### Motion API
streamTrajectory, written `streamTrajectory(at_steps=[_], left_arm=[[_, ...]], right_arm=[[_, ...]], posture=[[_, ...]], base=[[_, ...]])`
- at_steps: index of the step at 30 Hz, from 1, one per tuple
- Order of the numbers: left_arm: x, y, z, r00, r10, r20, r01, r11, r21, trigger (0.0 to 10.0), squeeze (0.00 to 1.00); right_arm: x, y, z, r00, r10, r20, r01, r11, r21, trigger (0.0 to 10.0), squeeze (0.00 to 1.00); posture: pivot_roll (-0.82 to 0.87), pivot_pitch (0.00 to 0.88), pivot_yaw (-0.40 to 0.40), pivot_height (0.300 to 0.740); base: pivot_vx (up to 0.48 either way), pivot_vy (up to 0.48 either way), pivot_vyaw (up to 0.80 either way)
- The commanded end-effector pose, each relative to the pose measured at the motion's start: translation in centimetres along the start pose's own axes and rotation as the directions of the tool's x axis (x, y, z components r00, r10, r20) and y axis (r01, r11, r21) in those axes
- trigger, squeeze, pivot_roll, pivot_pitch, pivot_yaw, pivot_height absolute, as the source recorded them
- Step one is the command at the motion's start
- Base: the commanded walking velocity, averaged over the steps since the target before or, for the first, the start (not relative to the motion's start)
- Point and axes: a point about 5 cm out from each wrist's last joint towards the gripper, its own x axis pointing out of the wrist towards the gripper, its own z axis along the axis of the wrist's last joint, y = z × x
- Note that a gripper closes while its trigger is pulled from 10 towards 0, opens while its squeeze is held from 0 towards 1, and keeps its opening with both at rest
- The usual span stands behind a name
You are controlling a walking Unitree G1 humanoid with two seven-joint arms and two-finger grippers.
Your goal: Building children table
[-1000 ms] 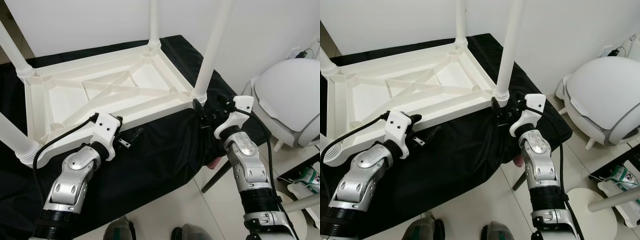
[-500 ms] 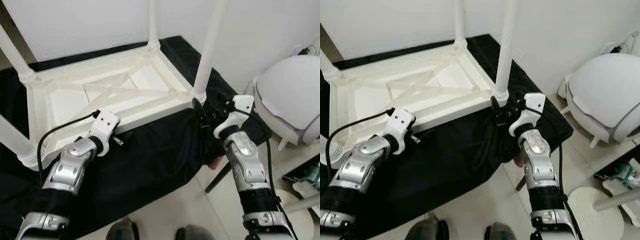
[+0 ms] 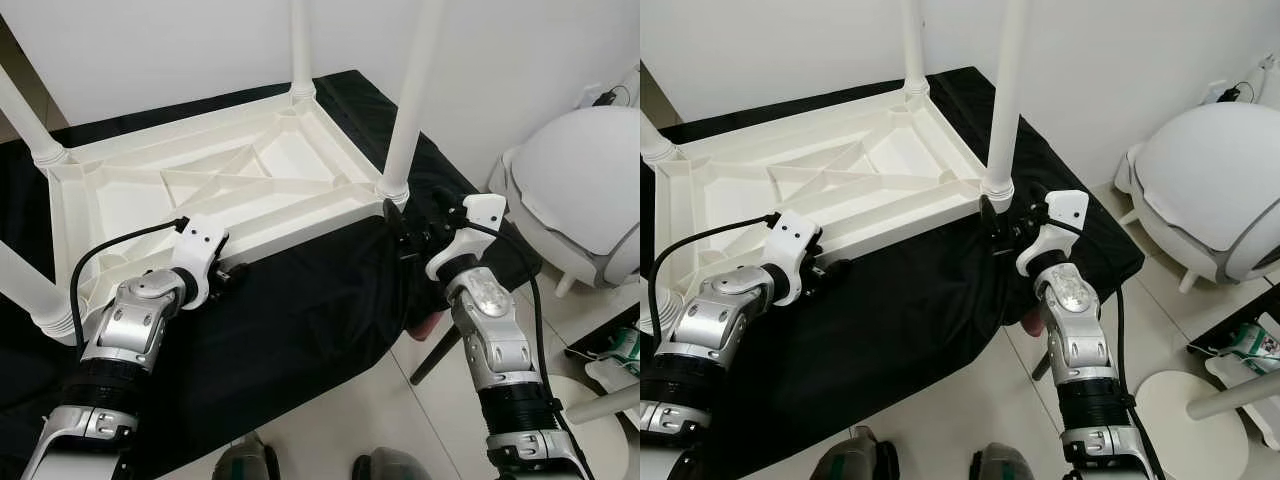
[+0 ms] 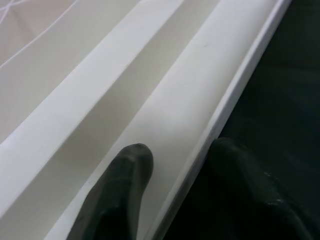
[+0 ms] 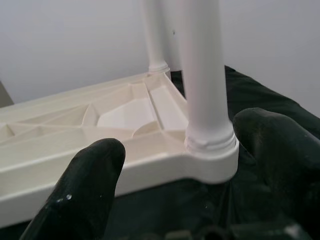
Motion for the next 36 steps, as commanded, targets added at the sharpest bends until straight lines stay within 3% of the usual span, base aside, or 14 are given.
streamTrajectory(at_steps=[1,4,7,15,17,20,21,25,31,36], left_arm=[[-0.1,0.7,-0.4,0.994,0.101,-0.029,-0.101,0.995,-0.023,0.0,0.0],[-0.1,0.5,-0.1,0.995,0.097,-0.025,-0.097,0.995,-0.026,0.0,0.0],[0.3,-0.9,1.6,0.996,0.091,0.021,-0.09,0.995,-0.039,0.0,0.0],[0.9,-2.6,2.9,0.995,0.08,0.062,-0.076,0.995,-0.067,0.0,0.0],[1.9,-3.9,3.9,0.992,0.077,0.096,-0.069,0.994,-0.081,0.0,0.0],[2.3,-4.4,4.4,0.991,0.072,0.112,-0.063,0.994,-0.085,0.0,0.0],[2.7,-5.0,5.1,0.989,0.062,0.134,-0.05,0.994,-0.094,10.0,0.0],[3.2,-6.2,6.4,0.982,0.023,0.189,-0.012,0.998,-0.064,10.0,0.0],[2.8,-6.2,6.9,0.974,0.025,0.224,-0.011,0.998,-0.062,10.0,0.0],[3.4,-6.3,7.2,0.975,0.038,0.218,-0.026,0.998,-0.058,10.0,0.0]], right_arm=[[-0.1,0.2,-0.1,1.0,0.015,-0.009,-0.015,1.0,-0.012,10.0,0.0],[-0.1,0.2,-0.1,1.0,0.015,-0.01,-0.016,1.0,-0.014,10.0,0.0],[-0.1,0.4,-0.2,0.999,0.03,-0.02,-0.031,0.999,-0.025,10.0,0.0],[0.0,0.5,-0.2,0.999,0.039,-0.026,-0.039,0.999,-0.033,10.0,0.0],[0.2,0.5,-0.2,0.999,0.033,-0.031,-0.034,0.999,-0.038,10.0,0.0],[0.4,0.5,-0.2,0.999,0.028,-0.032,-0.029,0.999,-0.041,10.0,0.0],[0.5,0.5,-0.2,0.999,0.023,-0.033,-0.024,0.999,-0.036,10.0,0.0],[0.7,0.7,-0.3,0.999,0.017,-0.036,-0.018,0.999,-0.032,10.0,0.0],[0.7,0.6,-0.2,0.999,0.008,-0.031,-0.009,0.999,-0.031,10.0,0.0],[0.7,0.7,-0.2,1.0,-0.003,-0.03,0.002,1.0,-0.028,10.0,0.0]], posture=[[-0.09,0.0,0.064,0.74],[-0.08,0.0,0.062,0.74],[-0.08,0.002,0.052,0.74],[-0.07,0.011,0.045,0.74],[-0.06,0.016,0.036,0.74],[-0.06,0.017,0.036,0.74],[-0.06,0.018,0.03,0.74],[-0.06,0.02,0.027,0.74],[-0.06,0.022,0.034,0.74],[-0.06,0.022,0.036,0.74]], base=[[0.0,0.0,0.0],[0.0,0.0,0.0],[0.0,0.0,0.0],[0.0,0.0,0.0],[0.0,0.0,0.0],[0.0,0.0,0.0],[0.0,0.0,0.0],[0.0,0.0,0.0],[0.0,0.0,0.0],[0.0,0.0,0.0]])
